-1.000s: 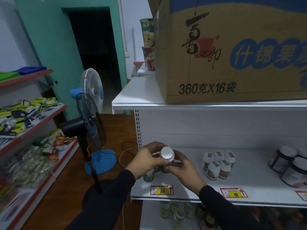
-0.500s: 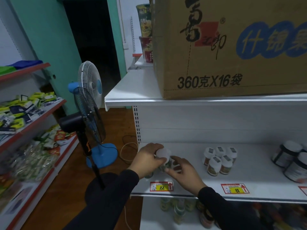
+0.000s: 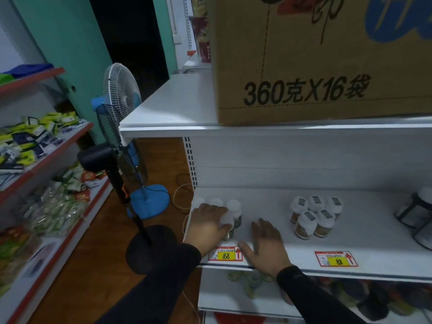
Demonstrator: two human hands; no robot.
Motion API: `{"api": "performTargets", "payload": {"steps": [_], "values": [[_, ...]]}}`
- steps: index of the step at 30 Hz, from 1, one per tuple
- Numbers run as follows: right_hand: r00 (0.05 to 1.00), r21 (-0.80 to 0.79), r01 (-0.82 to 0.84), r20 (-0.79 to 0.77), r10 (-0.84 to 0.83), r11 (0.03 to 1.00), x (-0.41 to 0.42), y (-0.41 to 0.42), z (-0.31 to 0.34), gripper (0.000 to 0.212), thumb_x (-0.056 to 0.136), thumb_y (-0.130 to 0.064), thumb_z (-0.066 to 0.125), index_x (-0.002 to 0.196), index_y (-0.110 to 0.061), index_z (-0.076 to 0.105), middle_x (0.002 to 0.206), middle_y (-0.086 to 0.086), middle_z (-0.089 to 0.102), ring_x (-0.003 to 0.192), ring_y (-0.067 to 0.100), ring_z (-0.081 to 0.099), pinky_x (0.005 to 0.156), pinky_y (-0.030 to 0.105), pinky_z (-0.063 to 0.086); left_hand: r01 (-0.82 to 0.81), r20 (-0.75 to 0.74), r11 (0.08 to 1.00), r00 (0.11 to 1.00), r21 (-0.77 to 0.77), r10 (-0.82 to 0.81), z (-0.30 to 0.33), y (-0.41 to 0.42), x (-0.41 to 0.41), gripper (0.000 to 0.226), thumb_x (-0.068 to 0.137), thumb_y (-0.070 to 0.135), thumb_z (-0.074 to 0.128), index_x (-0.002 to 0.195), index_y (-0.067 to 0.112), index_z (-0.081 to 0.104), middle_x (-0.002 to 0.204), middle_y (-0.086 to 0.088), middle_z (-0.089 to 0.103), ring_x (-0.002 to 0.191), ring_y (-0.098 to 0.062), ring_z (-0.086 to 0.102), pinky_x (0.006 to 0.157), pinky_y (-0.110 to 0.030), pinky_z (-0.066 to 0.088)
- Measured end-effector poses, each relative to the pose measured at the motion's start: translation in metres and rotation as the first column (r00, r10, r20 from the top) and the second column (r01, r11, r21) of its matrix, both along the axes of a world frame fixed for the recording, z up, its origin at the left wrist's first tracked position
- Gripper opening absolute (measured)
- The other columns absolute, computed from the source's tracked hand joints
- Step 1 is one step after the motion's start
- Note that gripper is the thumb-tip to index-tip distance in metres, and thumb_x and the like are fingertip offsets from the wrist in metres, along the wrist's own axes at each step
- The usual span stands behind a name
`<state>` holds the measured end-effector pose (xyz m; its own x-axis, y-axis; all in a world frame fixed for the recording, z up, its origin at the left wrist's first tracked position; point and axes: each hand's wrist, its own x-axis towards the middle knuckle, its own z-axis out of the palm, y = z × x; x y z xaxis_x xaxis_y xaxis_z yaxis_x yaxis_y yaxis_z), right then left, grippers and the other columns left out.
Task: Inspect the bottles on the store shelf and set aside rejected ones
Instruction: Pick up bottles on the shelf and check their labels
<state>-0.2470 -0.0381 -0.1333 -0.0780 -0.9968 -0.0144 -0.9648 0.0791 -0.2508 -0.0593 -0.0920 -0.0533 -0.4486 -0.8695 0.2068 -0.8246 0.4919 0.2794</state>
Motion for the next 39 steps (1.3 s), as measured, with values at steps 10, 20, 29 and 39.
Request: {"api": "performTargets", "payload": {"steps": [10,20,29,39], "values": [[0.999,0.048,0.019,-0.037,-0.017,0.999,0.003,-0.001,-0.005,0.103,0.075,-0.08,-0.001,0.153,-0.019,0.027,0.161,0.015,0.017,0.149,0.033,0.016,0.119,0.046,0.009,-0.01,-0.049,1.0,0.999,0.006,0.01,-0.002,-0.002,0.001,0.044,0.09,0.039,0.06,0.13,0.018,0.06,0.13,-0.002,0.061,0.12,-0.023,0.049,0.099,-0.033,0.036],[0.999,0.103,0.036,-0.031,-0.033,0.994,0.004,-0.002,-0.007,0.102,0.083,-0.078,-0.003,0.138,-0.013,0.054,0.146,0.02,0.046,0.134,0.04,0.045,0.11,0.053,0.032,-0.34,-0.245,0.886,0.873,0.317,0.422,0.018,-0.037,0.028,0.041,0.095,0.035,0.057,0.13,0.013,0.056,0.129,-0.008,0.058,0.115,-0.024,0.053,0.093,-0.03,0.041],[0.997,0.104,0.035,-0.067,-0.029,0.994,0.003,-0.003,-0.013,0.088,0.09,-0.072,0.009,0.129,-0.013,0.062,0.136,0.02,0.057,0.123,0.039,0.056,0.101,0.054,0.043,-0.357,-0.248,0.793,0.816,0.494,0.522,0.006,-0.05,0.023,0.044,0.091,0.034,0.063,0.126,0.008,0.057,0.123,-0.011,0.062,0.109,-0.027,0.059,0.082,-0.028,0.044],[1.0,0.101,0.007,-0.019,-0.005,0.995,0.001,-0.002,0.001,0.094,0.078,-0.075,0.004,0.154,-0.022,0.021,0.163,0.01,0.01,0.15,0.028,0.01,0.12,0.043,0.006,-0.407,-0.344,0.834,0.774,0.371,0.531,0.024,-0.047,0.026,0.03,0.094,0.028,0.059,0.117,0.008,0.06,0.12,-0.013,0.063,0.11,-0.029,0.058,0.086,-0.029,0.041]]}}
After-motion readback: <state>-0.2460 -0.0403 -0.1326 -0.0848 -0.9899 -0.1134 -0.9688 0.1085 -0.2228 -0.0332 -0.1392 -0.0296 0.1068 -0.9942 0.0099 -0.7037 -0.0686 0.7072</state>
